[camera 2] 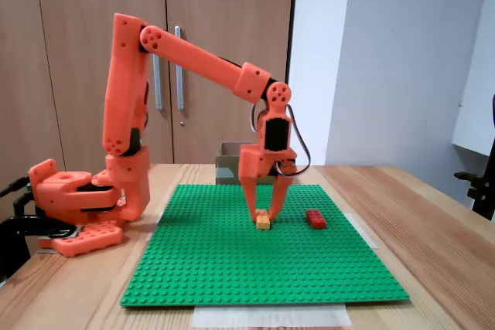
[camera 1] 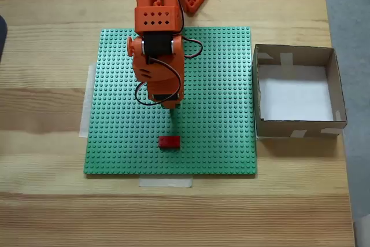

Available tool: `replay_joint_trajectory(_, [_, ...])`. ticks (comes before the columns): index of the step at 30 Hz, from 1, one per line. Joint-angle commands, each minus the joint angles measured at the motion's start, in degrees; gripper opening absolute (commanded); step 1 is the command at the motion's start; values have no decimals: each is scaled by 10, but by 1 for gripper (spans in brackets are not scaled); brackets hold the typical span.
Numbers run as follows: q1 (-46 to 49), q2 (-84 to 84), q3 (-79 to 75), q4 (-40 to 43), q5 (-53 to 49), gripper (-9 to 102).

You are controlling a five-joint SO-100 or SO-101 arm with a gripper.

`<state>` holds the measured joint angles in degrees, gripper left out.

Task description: Pick the yellow lego block and put it in the box.

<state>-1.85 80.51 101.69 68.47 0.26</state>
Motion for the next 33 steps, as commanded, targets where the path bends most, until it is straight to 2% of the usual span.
replay_joint_trajectory(1, [-1, 41, -5, 4, 1, -1])
replay_joint_trajectory(16, [-14, 122, 10, 16, -15, -1])
replay_joint_trajectory(33, [-106, 278, 75, -17, -10, -1])
